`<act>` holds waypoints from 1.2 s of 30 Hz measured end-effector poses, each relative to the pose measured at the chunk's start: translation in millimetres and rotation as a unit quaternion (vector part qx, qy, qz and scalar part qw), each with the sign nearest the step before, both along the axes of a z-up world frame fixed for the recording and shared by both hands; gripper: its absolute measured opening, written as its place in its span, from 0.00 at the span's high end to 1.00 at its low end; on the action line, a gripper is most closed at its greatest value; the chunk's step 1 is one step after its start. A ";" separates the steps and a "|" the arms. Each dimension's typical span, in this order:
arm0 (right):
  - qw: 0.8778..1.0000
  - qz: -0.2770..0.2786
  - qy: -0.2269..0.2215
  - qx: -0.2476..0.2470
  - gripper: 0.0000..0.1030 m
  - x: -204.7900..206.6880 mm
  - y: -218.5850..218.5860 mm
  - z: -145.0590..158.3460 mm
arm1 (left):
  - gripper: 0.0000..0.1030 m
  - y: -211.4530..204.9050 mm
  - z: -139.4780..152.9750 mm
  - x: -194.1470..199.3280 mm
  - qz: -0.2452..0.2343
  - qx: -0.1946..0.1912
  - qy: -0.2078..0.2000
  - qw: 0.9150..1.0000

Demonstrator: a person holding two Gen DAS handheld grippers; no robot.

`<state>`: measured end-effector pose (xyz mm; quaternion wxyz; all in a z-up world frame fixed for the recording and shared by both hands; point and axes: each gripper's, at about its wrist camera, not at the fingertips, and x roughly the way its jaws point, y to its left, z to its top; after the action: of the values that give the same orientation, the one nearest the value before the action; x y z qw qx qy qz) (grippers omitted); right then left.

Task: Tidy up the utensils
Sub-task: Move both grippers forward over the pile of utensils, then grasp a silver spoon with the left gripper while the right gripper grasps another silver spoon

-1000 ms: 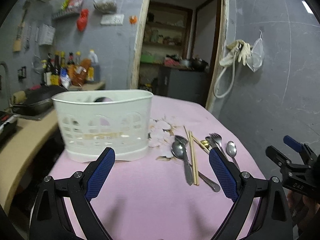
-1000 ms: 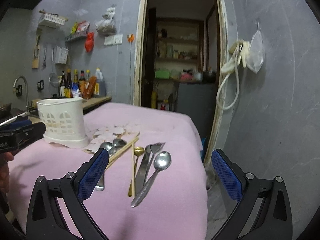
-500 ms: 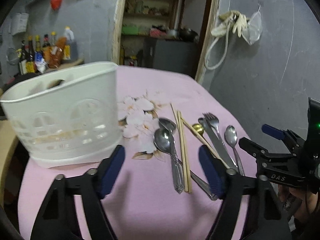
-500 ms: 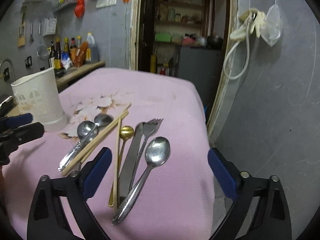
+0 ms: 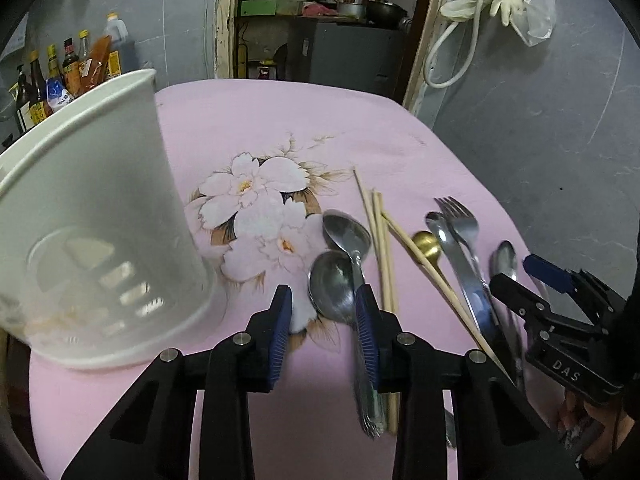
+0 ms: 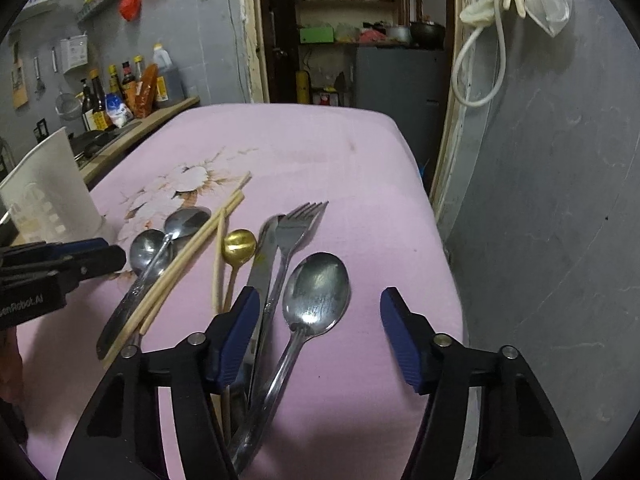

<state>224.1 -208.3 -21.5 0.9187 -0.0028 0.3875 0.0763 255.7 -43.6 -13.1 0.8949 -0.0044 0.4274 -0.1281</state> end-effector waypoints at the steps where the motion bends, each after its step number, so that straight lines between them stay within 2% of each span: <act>1: 1.000 -0.003 0.000 0.001 0.42 1.3 -0.9 0.2 | 0.73 -1.2 -1.8 2.9 0.000 0.002 0.002 1.000; 5: 1.000 -0.007 -0.001 0.002 0.41 4.6 -1.0 -0.3 | 0.73 3.2 -12.3 13.0 0.003 -0.003 0.022 1.000; 12: 1.000 -0.009 -0.002 -0.010 0.42 7.5 4.4 -1.0 | 0.73 15.6 -17.5 21.3 0.005 -0.024 0.027 0.999; 15: 1.000 -0.003 -0.003 -0.013 0.46 8.7 7.2 -0.9 | 0.78 18.7 -18.2 20.1 0.002 -0.033 0.028 0.999; 16: 1.000 -0.001 -0.003 -0.013 0.52 9.0 7.9 -0.9 | 0.83 11.6 -15.8 25.1 0.000 -0.035 0.030 0.999; 18: 1.000 0.000 0.001 -0.015 0.58 11.1 9.2 -2.0 | 0.89 13.0 -15.9 28.6 -0.006 -0.043 0.032 0.999; 25: 1.000 0.001 0.003 -0.029 0.59 11.9 14.0 -3.8 | 0.99 17.9 -13.6 25.3 -0.006 -0.057 0.026 0.998; 26: 1.000 0.002 0.003 -0.029 0.60 11.9 13.9 -3.8 | 0.99 18.8 -12.6 24.3 -0.006 -0.060 0.023 0.998; 28: 1.000 0.003 0.001 -0.024 0.68 11.4 13.8 -3.1 | 0.99 17.5 -9.3 19.9 -0.007 -0.060 0.012 0.998; 31: 1.000 0.000 -0.003 -0.021 0.68 9.0 12.1 -2.6 | 0.99 14.5 -1.3 10.3 -0.005 -0.052 -0.015 0.999; 36: 0.999 0.008 -0.046 -0.010 0.69 -4.1 11.5 8.3 | 0.99 14.6 13.5 -11.5 0.009 -0.039 -0.073 0.997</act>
<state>220.0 -196.8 -13.2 0.9349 -0.0188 0.3454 0.0789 244.2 -29.0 0.5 0.9239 -0.0332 0.3557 -0.1368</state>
